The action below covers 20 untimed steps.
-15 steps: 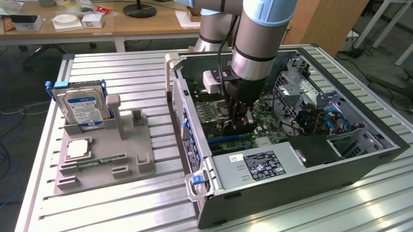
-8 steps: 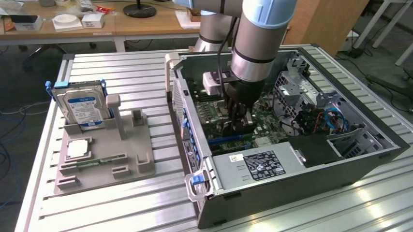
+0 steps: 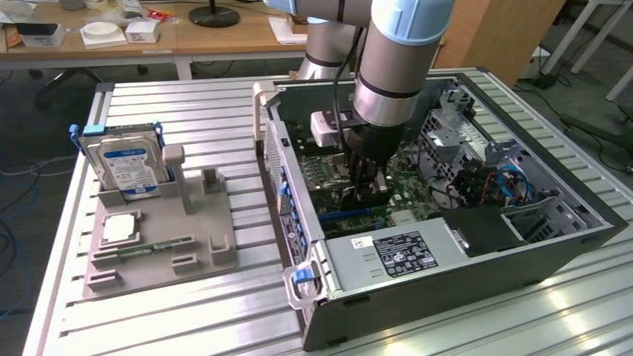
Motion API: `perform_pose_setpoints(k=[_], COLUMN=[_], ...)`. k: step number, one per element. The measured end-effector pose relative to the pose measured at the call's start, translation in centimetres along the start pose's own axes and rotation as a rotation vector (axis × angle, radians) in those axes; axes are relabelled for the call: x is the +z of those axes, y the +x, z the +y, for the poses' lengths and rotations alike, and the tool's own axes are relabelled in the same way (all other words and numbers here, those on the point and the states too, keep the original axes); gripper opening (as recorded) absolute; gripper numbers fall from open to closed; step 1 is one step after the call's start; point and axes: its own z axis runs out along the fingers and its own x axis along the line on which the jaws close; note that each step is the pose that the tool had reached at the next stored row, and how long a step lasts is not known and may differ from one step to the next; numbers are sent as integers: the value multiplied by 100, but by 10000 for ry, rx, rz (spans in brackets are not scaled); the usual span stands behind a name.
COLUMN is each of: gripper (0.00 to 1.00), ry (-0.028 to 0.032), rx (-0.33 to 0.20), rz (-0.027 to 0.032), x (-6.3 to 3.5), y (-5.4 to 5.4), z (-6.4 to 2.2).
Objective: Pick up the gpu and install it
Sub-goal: 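Insert the gpu into the slot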
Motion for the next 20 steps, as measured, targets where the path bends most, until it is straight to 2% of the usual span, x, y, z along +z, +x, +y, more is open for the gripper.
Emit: perform_pose_setpoints(k=[20], gripper=[26], ry=[0], rx=[1], rz=[1], x=[32], y=[2], z=[37])
